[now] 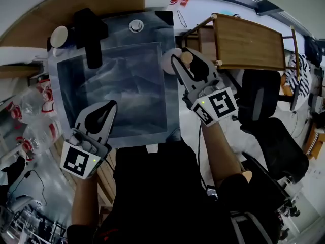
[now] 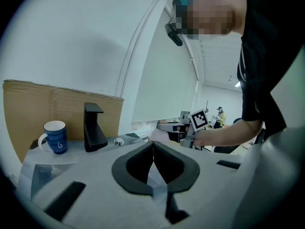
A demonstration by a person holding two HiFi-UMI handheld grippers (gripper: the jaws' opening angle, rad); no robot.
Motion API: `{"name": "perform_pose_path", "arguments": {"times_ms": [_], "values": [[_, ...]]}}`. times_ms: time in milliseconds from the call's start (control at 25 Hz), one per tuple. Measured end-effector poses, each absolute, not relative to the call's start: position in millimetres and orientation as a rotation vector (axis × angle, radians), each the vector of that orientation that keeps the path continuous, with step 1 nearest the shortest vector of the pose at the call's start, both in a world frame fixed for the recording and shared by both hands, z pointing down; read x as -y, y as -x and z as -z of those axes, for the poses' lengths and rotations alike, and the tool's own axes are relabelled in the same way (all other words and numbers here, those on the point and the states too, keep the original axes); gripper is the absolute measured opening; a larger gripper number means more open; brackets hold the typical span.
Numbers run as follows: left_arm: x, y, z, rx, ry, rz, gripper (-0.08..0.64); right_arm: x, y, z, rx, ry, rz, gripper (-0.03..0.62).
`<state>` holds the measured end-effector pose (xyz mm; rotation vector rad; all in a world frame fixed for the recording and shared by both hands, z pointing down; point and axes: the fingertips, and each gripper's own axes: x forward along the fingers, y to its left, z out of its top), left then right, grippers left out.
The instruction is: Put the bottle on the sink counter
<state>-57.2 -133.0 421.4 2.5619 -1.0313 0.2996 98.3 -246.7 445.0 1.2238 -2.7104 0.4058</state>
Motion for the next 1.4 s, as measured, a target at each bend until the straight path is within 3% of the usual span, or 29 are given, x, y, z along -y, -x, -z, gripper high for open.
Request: {"name": "perform_pose_path", "arguments": {"times_ms": [1400], "values": [[149,61,-450,1.059,-2.485,-0.352,0.017,274,-82,-494,2.651,-1.100,-0.340,0.137]]}}
